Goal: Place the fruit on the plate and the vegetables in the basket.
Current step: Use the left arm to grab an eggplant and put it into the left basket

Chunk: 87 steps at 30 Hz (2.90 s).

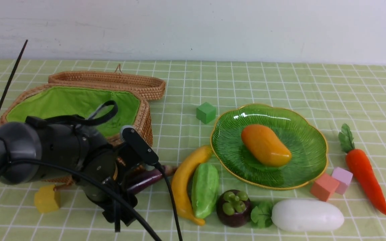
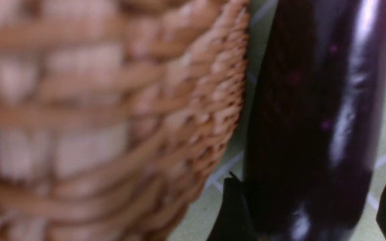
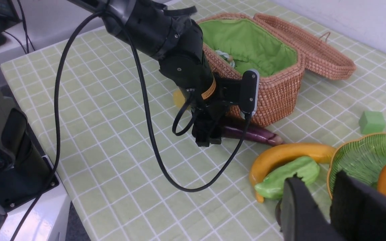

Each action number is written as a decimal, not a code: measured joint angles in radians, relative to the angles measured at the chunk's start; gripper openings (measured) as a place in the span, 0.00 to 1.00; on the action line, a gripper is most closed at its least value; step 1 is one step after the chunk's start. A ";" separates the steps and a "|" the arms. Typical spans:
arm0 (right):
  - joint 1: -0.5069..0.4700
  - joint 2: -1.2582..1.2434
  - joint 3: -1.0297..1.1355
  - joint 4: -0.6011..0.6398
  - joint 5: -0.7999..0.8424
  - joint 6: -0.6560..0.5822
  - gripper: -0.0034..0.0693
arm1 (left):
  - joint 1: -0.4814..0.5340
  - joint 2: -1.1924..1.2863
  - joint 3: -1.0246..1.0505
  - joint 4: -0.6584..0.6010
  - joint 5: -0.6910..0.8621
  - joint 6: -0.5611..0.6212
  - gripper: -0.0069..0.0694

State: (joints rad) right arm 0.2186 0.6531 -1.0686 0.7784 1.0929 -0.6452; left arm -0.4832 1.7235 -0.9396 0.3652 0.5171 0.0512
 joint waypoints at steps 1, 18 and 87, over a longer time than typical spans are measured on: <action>0.000 0.000 0.000 0.000 0.000 0.000 0.28 | 0.000 0.002 0.000 0.002 0.007 -0.009 0.73; 0.000 0.000 0.000 0.000 0.000 0.000 0.28 | 0.000 0.002 0.000 -0.011 0.010 -0.020 0.59; 0.000 0.136 0.000 -0.097 -0.128 0.052 0.31 | 0.336 -0.205 -0.191 0.176 -0.011 0.539 0.60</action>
State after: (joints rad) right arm 0.2186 0.7895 -1.0686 0.6810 0.9650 -0.5929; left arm -0.1474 1.5188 -1.1306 0.5417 0.5061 0.5899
